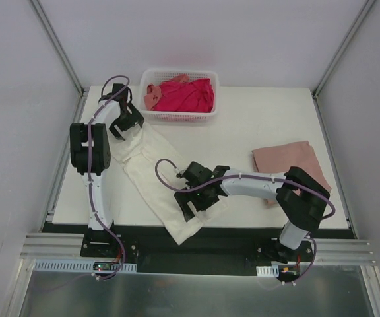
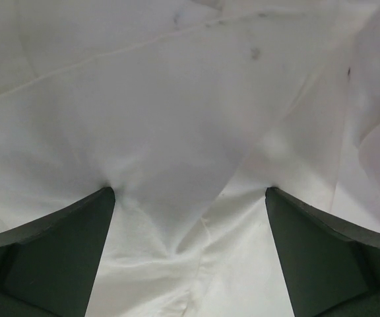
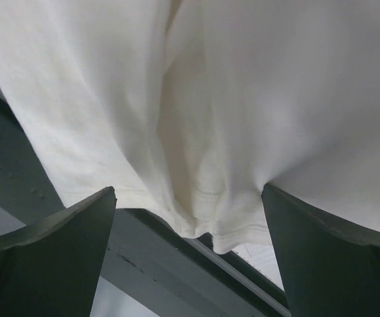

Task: Fold and stack the t-shirts
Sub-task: Fold the tshirt

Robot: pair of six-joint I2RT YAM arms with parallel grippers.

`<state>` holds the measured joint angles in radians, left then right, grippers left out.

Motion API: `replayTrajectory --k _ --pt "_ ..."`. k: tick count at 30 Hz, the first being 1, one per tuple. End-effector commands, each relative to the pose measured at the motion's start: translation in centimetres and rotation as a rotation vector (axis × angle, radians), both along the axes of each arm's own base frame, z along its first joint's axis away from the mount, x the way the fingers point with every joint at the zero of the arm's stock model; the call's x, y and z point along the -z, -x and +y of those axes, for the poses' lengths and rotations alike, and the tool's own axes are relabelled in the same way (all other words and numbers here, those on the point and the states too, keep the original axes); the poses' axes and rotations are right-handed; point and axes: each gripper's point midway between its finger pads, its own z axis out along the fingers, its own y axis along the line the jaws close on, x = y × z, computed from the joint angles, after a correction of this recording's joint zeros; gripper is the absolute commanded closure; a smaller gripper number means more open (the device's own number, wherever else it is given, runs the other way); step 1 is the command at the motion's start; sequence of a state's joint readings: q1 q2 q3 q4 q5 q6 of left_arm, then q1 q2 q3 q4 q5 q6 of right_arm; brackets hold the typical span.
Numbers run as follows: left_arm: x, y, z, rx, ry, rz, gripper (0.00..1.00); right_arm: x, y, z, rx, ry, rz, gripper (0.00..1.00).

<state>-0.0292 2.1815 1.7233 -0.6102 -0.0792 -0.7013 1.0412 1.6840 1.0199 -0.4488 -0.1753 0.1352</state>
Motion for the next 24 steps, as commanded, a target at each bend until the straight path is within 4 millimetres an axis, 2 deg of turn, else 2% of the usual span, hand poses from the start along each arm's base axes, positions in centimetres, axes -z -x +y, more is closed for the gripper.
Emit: replayTrajectory --k 1,3,7,9,12,18,20,24 --pt "1.1 -3.0 0.1 0.079 0.034 -0.025 0.01 -1.2 0.9 2.5 -0.018 -0.055 0.069 0.03" --pt "1.2 -4.3 0.8 0.131 0.062 -0.041 0.01 -1.2 1.1 2.9 -0.032 -0.062 0.086 0.03" --pt "1.7 -4.6 3.0 0.097 0.05 -0.018 0.01 -1.1 1.4 3.5 -0.052 -0.072 0.104 0.03" --pt "1.2 -4.6 2.9 0.087 0.081 -0.024 0.01 -1.5 1.3 3.8 -0.053 -0.083 0.097 0.03" --pt "-0.6 -4.7 2.9 0.083 0.088 -0.058 0.01 -2.6 0.9 4.3 -0.059 -0.113 0.071 0.03" --pt "-7.9 -5.8 4.0 0.066 0.01 -0.205 0.01 -5.3 0.0 4.4 -0.066 -0.158 -0.008 0.03" --pt "-10.7 -6.2 4.3 0.102 -0.015 -0.265 0.01 -5.9 -0.4 3.9 -0.063 -0.158 -0.045 0.03" --pt "-13.7 -7.3 4.1 0.293 -0.079 -0.347 0.01 -5.5 -1.0 2.6 -0.065 -0.118 -0.101 0.03"
